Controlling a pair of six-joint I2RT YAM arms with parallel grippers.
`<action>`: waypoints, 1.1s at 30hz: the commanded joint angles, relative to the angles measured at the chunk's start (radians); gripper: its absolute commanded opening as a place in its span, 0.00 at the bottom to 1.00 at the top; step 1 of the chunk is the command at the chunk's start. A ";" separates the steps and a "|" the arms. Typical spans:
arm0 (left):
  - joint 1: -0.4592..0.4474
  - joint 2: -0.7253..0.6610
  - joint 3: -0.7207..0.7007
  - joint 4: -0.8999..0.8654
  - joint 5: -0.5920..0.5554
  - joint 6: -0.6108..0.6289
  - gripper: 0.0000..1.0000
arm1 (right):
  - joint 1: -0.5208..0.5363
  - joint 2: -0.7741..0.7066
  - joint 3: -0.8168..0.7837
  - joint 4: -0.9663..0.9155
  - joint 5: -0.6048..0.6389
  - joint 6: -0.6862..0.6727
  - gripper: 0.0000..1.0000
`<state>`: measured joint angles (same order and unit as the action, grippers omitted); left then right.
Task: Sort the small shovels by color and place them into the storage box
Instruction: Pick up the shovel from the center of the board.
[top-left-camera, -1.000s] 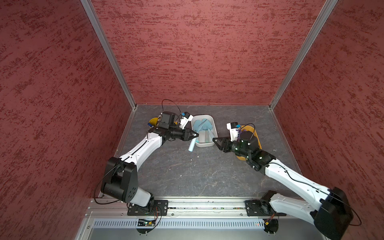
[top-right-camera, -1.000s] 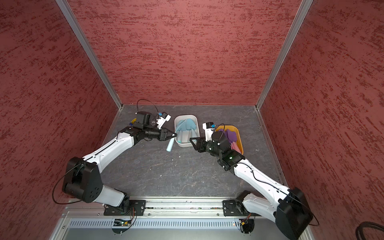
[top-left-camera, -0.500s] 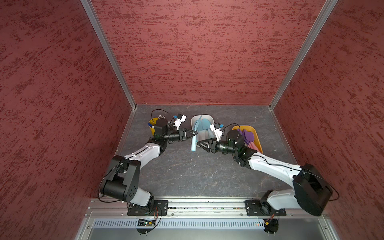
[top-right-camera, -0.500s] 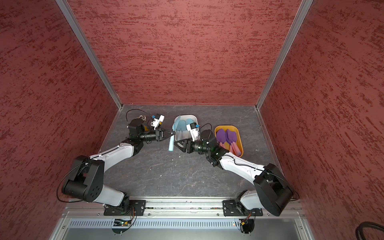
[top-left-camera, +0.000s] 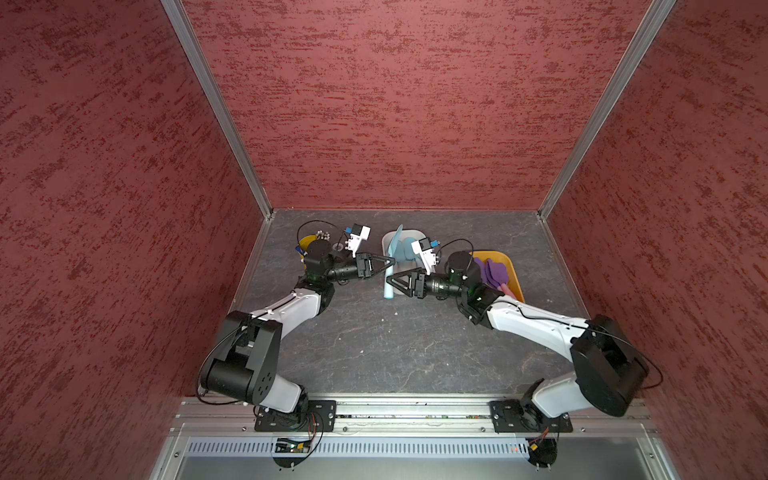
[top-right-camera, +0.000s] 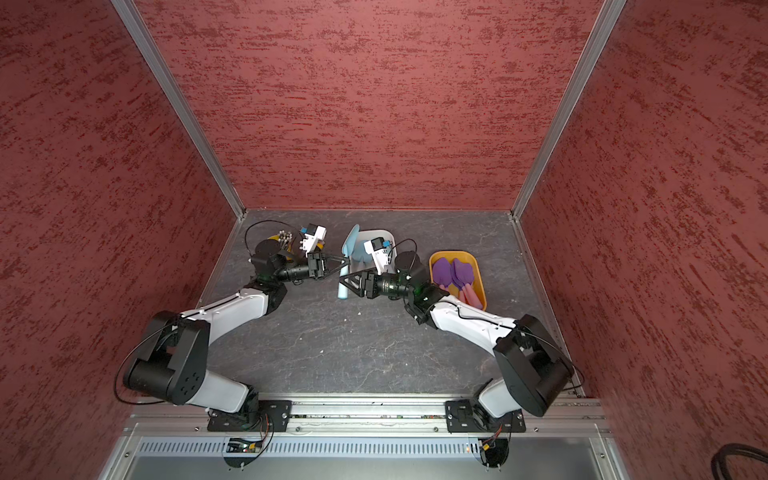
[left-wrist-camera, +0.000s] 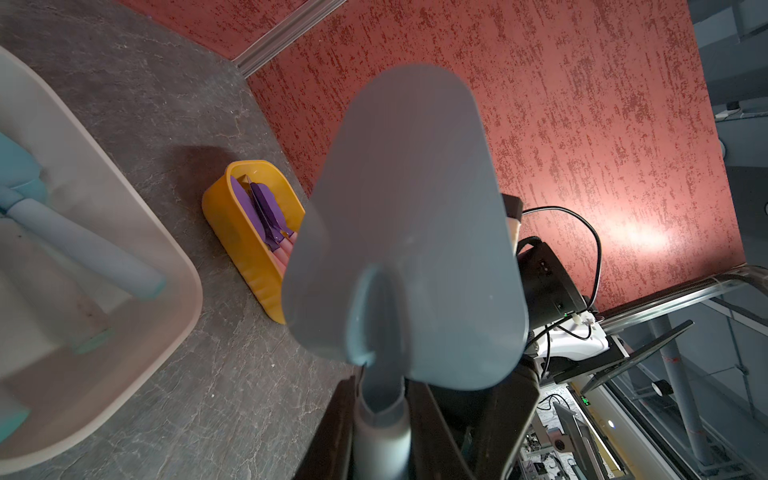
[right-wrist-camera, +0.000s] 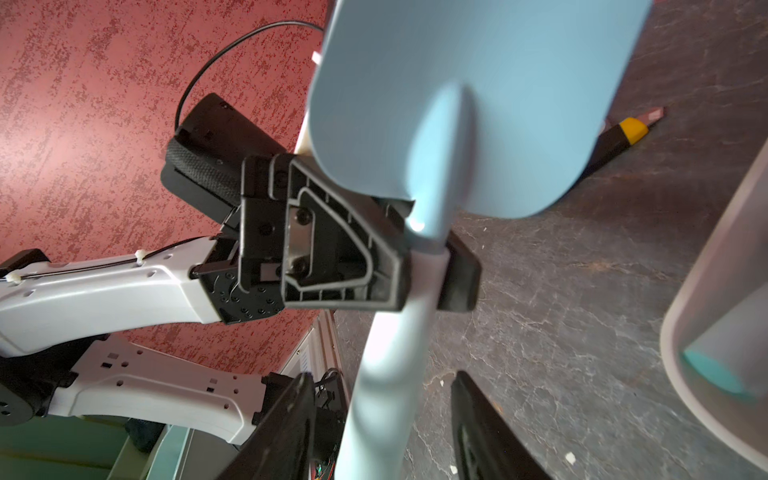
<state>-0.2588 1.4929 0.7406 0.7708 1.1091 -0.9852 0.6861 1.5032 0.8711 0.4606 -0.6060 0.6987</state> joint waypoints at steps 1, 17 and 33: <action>-0.007 -0.005 -0.018 0.116 0.001 -0.060 0.00 | 0.005 0.024 0.037 0.053 -0.021 -0.012 0.52; 0.008 -0.021 -0.001 -0.090 -0.011 0.043 0.31 | 0.002 -0.026 0.059 -0.114 0.017 -0.082 0.00; 0.131 -0.078 0.225 -1.084 -0.455 0.785 0.96 | -0.023 0.116 0.552 -1.230 0.498 -0.242 0.00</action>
<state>-0.1375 1.4322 0.9455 -0.1322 0.7837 -0.3649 0.6659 1.5314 1.3396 -0.4953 -0.2398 0.4862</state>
